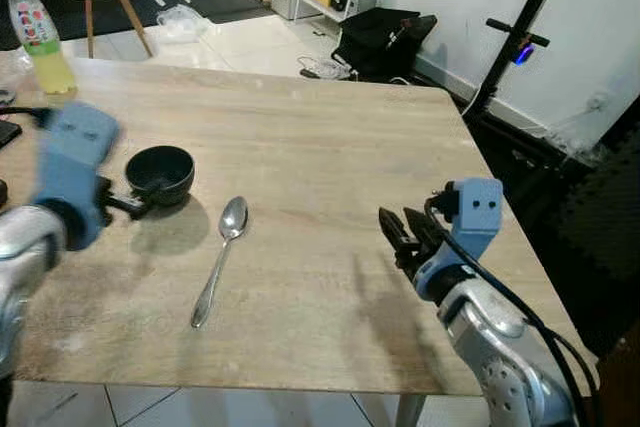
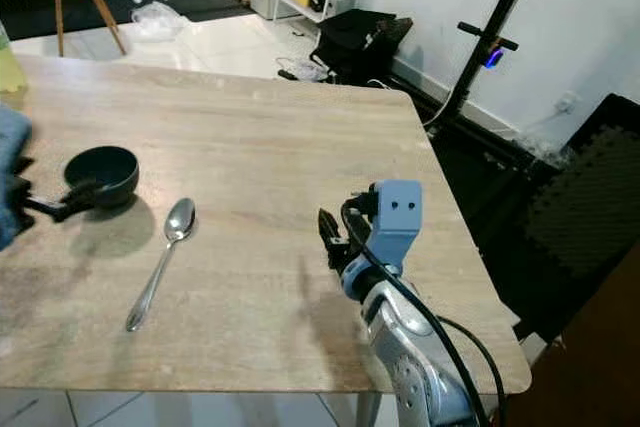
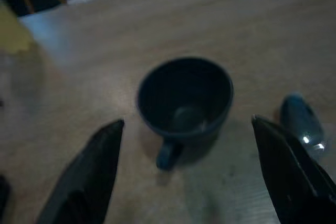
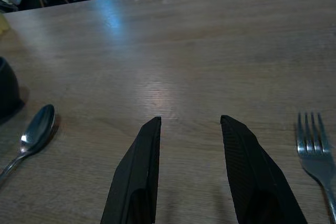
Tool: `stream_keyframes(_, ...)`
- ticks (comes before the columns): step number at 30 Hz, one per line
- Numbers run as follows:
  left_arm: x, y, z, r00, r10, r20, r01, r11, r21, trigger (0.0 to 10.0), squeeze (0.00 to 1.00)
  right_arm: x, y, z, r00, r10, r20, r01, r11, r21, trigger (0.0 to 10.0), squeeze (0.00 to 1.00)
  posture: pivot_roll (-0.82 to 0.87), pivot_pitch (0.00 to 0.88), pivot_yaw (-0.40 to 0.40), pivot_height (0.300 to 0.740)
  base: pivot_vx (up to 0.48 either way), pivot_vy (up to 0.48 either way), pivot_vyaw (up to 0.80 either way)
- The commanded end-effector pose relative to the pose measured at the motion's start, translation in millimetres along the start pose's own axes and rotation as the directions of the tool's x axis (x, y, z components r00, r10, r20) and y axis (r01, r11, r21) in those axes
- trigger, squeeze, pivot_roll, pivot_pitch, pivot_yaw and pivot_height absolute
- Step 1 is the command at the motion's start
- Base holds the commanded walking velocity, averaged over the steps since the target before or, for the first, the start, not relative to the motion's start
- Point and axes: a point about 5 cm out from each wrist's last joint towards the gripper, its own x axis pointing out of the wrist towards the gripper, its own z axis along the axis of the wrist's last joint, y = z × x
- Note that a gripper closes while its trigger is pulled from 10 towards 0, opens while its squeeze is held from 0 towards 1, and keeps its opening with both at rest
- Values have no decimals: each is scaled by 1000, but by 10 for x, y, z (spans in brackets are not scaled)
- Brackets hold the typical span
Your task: Setting the table
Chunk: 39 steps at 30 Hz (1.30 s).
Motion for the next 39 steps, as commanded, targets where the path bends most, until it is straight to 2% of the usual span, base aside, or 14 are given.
stream_keyframes(1,-70,74,-148,998,-10,-56,6,997,-75,10000,0,16,-17,-44,1000,3,-12,-3,1000,5,10000,0,203,189,-29,740,0,0,0)
stream_keyframes(5,-40,180,-328,985,-95,-146,92,995,-24,10000,0,84,36,-63,999,33,-17,-33,999,10,10000,0,215,191,-34,740,0,0,0)
stream_keyframes(6,-40,180,-328,985,-95,-146,92,995,-24,10000,0,84,36,-63,999,33,-17,-33,999,10,10000,0,215,191,-34,740,0,0,0)
stream_keyframes(10,94,448,-422,970,-73,-232,79,997,19,10000,0,129,51,-36,999,46,-6,-45,999,9,10000,0,214,202,-29,740,0,0,0)
stream_keyframes(14,154,483,-447,966,-71,-250,84,995,43,10000,0,132,29,-28,999,38,-3,-37,999,8,10000,0,211,209,-28,740,0,0,0)
stream_keyframes(16,222,460,-459,963,-92,-252,109,992,56,10000,0,129,15,-21,999,33,0,-33,999,7,10000,0,209,212,-28,740,0,0,0)
stream_keyframes(19,467,343,-486,957,-154,-244,175,982,68,10000,0,131,-3,17,1000,21,14,-21,1000,0,10000,0,191,222,-16,740,0,0,0)
stream_keyframes(26,674,182,-510,945,-241,-220,260,964,61,10000,0,130,-12,64,999,14,33,-14,1000,-8,10000,0,184,223,-15,740,0,0,0)
stream_keyframes(33,852,-67,-485,904,-373,-209,396,915,83,10000,0,115,-14,104,999,8,48,-7,1000,-18,10000,0,163,223,-7,740,0,0,0)
stream_keyframes(34,877,-85,-468,900,-384,-206,409,908,95,8980,0,107,-21,110,999,4,50,-3,1000,-19,10000,0,163,223,-7,740,0,0,0)
stream_keyframes(36,894,-90,-459,898,-390,-204,415,904,101,8980,0,103,-25,112,999,1,51,0,1000,-19,10000,0,155,221,-1,740,0,0,0)
stream_keyframes(37,910,-102,-447,895,-398,-202,424,899,110,4078,0,99,-29,112,999,-2,52,3,1000,-19,10000,0,155,221,-1,740,0,0,0)
stream_keyframes(38,917,-111,-434,892,-405,-198,432,894,118,157,0,94,-32,107,999,-5,51,6,1000,-20,10000,0,153,218,2,740,0,0,0)
stream_keyframes(39,917,-111,-434,892,-405,-198,432,894,118,157,0,94,-32,107,999,-5,51,6,1000,-20,10000,0,153,218,2,740,0,0,0)
